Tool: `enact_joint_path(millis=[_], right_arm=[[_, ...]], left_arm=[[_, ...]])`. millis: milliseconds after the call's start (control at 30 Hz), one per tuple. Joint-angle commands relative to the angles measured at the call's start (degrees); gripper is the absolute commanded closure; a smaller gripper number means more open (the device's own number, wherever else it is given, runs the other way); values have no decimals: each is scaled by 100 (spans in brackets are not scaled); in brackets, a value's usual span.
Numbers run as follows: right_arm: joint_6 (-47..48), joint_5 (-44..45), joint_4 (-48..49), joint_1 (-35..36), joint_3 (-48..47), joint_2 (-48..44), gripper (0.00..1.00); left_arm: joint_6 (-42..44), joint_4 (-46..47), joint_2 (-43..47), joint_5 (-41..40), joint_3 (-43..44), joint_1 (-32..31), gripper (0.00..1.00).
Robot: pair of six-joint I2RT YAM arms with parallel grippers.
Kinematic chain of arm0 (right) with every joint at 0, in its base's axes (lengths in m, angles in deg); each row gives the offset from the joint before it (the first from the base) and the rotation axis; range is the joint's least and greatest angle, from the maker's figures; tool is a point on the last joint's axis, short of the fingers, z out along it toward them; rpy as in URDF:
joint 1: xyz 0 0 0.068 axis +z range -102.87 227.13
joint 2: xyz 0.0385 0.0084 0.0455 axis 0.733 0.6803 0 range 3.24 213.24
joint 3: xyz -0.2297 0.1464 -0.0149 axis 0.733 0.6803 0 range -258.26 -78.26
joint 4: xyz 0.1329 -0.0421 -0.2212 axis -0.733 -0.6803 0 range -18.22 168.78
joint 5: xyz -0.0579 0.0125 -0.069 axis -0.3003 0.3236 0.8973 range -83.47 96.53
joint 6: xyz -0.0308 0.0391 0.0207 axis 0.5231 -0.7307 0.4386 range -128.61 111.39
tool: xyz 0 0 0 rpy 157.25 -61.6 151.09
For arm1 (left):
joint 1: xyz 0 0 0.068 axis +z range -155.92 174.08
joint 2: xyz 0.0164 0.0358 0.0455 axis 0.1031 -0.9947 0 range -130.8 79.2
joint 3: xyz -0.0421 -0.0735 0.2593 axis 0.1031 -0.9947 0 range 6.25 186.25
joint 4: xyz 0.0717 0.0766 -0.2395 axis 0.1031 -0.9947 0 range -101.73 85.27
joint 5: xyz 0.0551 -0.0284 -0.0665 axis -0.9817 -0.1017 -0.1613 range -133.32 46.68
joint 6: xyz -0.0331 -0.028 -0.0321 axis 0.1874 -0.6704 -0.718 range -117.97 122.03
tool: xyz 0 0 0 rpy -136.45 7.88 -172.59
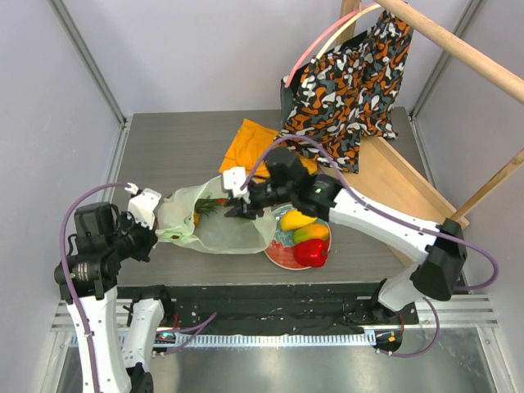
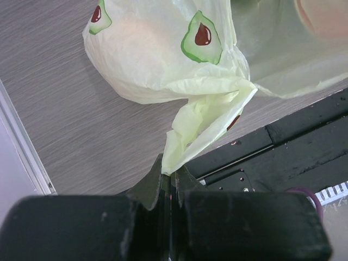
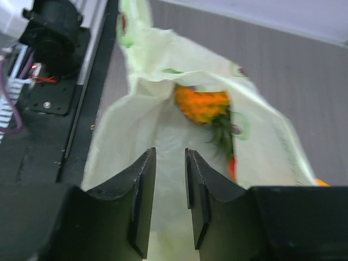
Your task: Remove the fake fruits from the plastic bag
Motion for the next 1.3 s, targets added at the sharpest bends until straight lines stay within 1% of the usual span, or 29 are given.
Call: enact_joint_path(millis=[0,33,100,133,233,267,333,367,400,467,533,567,733,767,867,900,967,1133,1200,1267], right_arm=[[198,-33,572,586,117,48,65],[225,211,607,674,161,92,65],[60,389,695,789,249,285,66],[-63,755,835,833,241,364,66],[-694,1424,1230,869,171,767,65],[-775,1871,1240,877,92,899,65],[-977,2382,1249,869,-198,1400,65],[-1031,2846,1258,877,-312,1550,65],[-1101,2990,1249,860,-522,1890,64],[-1293,3306,1171,834,-778,2226,63],[-1487,3395,995,799,-1182,2673,62],[-1758,3622,977,781,-1270,2789,61],[-2121,3782,1100,746,-1570,3211,56],[-2147,3782,1100,737,-1631,3273,52],[-2147,3765,1126,737,-1797,3502,47],[-2130,3730,1135,745,-1842,3563,43],[-2077,3747,1179,754,-1956,3783,40],[-2042,3826,1188,781,-2132,4178,36],[-2033,3835,1188,798,-2176,4302,38],[-1902,3844,1214,824,-2176,4372,53]], left_arm=[[-177,-152,-10,109,219,21,100],[-195,-161,-19,127,254,21,100],[-195,-170,25,118,263,21,100],[-195,-178,34,118,281,30,100],[-195,-284,60,144,324,21,100],[-169,-319,78,153,316,21,100],[-160,-415,122,162,342,21,100],[-134,-494,148,171,351,21,100],[-133,-521,174,188,360,12,100],[-133,-608,271,215,404,21,100],[-142,-661,341,258,491,21,100],[-133,-731,403,293,526,21,100],[-11,-1039,561,373,606,21,100],[7,-1075,605,390,623,21,100],[130,-1268,640,434,650,21,100],[165,-1294,658,434,632,21,100],[201,-1330,702,443,606,21,100],[244,-1382,667,478,667,21,100],[262,-1400,667,478,676,21,100],[271,-1409,684,461,668,21,100]])
